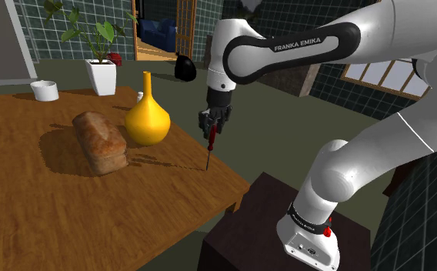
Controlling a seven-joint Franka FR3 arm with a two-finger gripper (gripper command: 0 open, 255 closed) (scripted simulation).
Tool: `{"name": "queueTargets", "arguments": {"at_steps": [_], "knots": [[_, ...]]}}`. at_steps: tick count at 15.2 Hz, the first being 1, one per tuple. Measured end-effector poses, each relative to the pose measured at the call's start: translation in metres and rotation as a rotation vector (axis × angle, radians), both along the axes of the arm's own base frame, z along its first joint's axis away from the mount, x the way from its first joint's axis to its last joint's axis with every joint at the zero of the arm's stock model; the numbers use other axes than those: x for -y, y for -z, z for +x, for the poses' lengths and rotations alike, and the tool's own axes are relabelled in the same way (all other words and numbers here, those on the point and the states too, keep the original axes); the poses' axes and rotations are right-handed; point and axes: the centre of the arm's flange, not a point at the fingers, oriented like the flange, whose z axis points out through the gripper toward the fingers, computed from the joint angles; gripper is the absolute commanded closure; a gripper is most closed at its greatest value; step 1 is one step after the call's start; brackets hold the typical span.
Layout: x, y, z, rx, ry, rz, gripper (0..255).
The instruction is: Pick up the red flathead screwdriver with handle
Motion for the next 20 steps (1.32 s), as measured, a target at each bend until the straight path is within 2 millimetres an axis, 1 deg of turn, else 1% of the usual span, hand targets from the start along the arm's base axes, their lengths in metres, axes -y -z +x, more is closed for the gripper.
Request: {"name": "queueTargets", "arguments": {"at_steps": [9,10,14,18,20], "knots": [[0.0,0.0,0.0,0.001,0.0,0.0,255],[0.0,-0.002,0.0,0.001,0.0,0.0,255],[0.0,-0.02,0.001,0.001,0.0,0.0,255],[-0.002,-0.042,0.0,0.001,0.0,0.0,255],[0.0,-0.053,0.001,0.001,0.0,0.0,255]]}}
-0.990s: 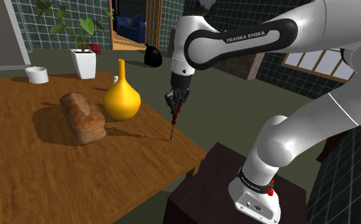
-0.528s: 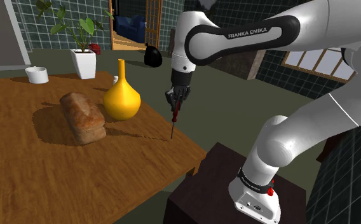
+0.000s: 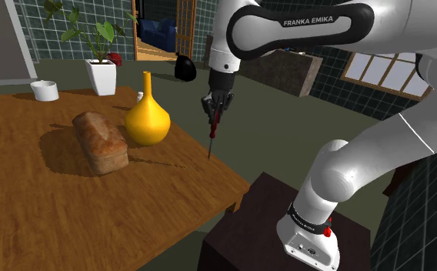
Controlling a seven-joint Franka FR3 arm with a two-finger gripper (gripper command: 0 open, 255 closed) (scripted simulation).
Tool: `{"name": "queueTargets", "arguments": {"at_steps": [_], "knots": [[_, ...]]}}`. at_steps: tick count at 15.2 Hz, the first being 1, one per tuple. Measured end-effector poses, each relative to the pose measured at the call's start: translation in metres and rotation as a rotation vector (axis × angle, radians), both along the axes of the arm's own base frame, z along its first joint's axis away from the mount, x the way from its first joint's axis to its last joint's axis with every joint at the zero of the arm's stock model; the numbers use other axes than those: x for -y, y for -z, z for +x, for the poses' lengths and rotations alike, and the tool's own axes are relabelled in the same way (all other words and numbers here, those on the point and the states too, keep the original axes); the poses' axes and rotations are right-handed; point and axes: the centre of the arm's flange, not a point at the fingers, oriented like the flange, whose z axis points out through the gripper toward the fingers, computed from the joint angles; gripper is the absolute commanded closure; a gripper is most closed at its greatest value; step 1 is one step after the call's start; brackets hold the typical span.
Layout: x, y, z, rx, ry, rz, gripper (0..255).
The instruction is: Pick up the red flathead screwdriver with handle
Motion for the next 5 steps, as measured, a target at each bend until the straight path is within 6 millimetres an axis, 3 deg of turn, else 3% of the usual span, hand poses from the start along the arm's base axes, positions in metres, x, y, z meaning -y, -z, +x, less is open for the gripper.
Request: {"name": "queueTargets", "arguments": {"at_steps": [5], "knots": [[-0.001,-0.023,-0.001,0.0,0.0,0.0,255]]}}
